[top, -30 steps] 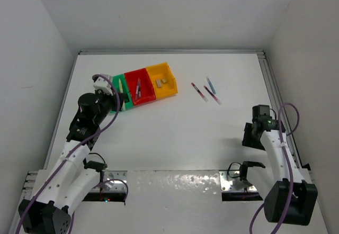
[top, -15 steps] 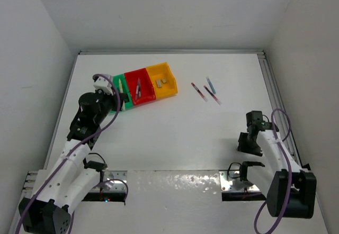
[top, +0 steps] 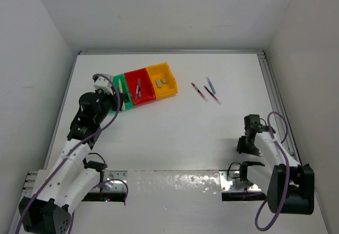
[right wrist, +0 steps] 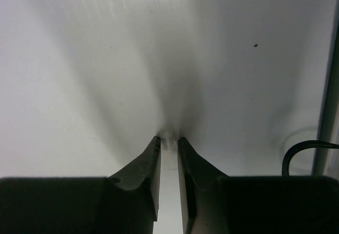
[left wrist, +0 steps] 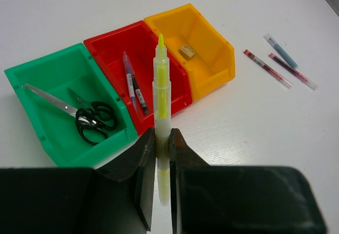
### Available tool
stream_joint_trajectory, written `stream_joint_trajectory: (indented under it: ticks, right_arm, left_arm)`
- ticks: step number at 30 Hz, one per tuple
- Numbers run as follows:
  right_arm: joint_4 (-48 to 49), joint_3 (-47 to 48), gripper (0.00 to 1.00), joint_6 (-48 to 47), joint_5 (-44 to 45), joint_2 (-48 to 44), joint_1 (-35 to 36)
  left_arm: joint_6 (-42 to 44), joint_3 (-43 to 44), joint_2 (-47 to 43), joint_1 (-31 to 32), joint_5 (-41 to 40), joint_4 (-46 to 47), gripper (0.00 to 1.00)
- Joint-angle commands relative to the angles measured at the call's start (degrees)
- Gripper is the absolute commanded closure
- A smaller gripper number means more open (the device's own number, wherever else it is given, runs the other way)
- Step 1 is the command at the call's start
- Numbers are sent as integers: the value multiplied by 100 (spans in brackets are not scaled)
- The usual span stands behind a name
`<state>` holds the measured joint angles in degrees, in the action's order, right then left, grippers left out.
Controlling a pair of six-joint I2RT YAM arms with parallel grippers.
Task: Sort the stationery into containers
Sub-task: Close the pen cap on the pen.
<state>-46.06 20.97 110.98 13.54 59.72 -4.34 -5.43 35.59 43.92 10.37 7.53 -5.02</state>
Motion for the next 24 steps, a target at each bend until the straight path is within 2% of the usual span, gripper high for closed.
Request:
stream_joint_trajectory:
  ticks: [1,5,8,10,11,14,15,17,18,19,22,24]
  right_arm:
    - [203,-269,83,29,263,118,30]
    - [229,-392,86,-32,324,75,30]
    - [326,-436,92,-225,465,22,30]
    - [483,-419,100,-541,544,-74,30]
    - [571,-384,100,-760,675,-101,38]
    - [1081,2,100,-2181,991,-224,204]
    - [1195,369,100,-3099,1341,-233,379]
    - [1459,757,100,-3948,1834,-251,1115]
    - [1547,1090,100,-4701,2280,-268,1319]
    - [1783,1224,100,-5056,2424,-277,1478]
    - [2476,1725,100,-6524,2382,-268,2058]
    - [2925,2128,100,-7436,1980,-129,2533]
  left_arm:
    - [-28,229,-33,-88,-50,168,100]
    - [-10,229,-24,-105,-59,168,100]
    - [-10,229,-6,-105,-59,176,100]
    - [-19,229,2,-105,-32,176,100]
    - [-19,229,11,-105,-15,176,100]
    - [59,237,29,-97,108,150,100]
    - [86,237,29,-97,282,150,100]
    - [130,229,73,-88,494,159,100]
    - [130,211,90,-88,695,168,100]
    - [139,202,125,-70,793,185,100]
    - [218,132,213,-53,1285,317,100]
    - [314,114,309,-9,1731,378,100]
